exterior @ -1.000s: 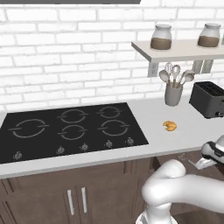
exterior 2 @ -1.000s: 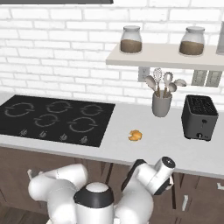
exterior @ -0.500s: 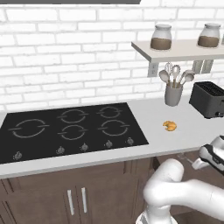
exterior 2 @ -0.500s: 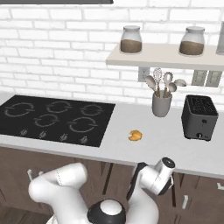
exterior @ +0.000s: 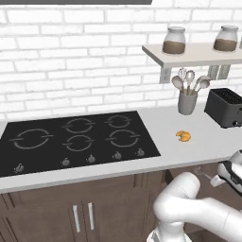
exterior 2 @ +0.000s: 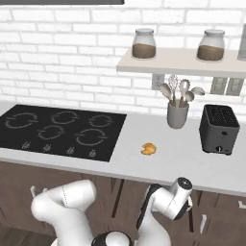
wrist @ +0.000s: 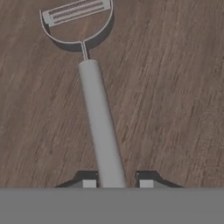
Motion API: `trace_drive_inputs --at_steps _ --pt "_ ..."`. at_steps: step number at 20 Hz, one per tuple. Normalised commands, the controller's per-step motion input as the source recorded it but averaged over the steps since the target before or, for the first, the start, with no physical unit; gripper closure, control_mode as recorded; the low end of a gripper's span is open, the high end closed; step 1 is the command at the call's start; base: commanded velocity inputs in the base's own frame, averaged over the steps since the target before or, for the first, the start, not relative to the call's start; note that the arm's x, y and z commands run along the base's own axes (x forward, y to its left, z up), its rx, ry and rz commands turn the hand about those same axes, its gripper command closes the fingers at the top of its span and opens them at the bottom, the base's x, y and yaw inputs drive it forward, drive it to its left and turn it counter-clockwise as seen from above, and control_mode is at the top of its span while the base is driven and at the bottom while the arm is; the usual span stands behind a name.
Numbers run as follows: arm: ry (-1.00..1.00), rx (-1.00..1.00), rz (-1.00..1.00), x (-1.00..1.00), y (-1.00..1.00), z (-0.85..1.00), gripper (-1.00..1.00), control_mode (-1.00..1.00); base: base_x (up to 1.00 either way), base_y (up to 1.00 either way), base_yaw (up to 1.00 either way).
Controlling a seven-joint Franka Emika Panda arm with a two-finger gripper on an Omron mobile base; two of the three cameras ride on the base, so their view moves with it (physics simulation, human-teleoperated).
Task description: Pick the peeler from the drawer and place it on the counter.
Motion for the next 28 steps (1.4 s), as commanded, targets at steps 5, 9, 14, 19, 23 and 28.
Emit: trace_drive_inputs --at_steps 5,9,14,19,23,28 --pt "0.00 0.00 0.19 -0.86 -0.08 0.04 1.00 -1.00 0.00 0.00 0.00" --pt "0.00 0.00 0.25 -0.67 -0.09 0.95 1.00 -1.00 0.00 0.00 0.00" --pt "0.00 0.00 0.32 -0.39 0.00 1.00 1.00 -1.00 0.00 0.00 0.00" --pt "-0.03 0.00 0.38 -0.18 0.00 1.00 1.00 -1.00 0.00 0.00 0.00" --pt "-0.13 0.00 0.35 -0.19 0.00 1.00 1.00 -1.00 0.00 0.00 0.00" --pt "-0.07 0.00 0.22 0.32 0.04 0.92 1.00 -1.00 0.00 0.00 0.00"
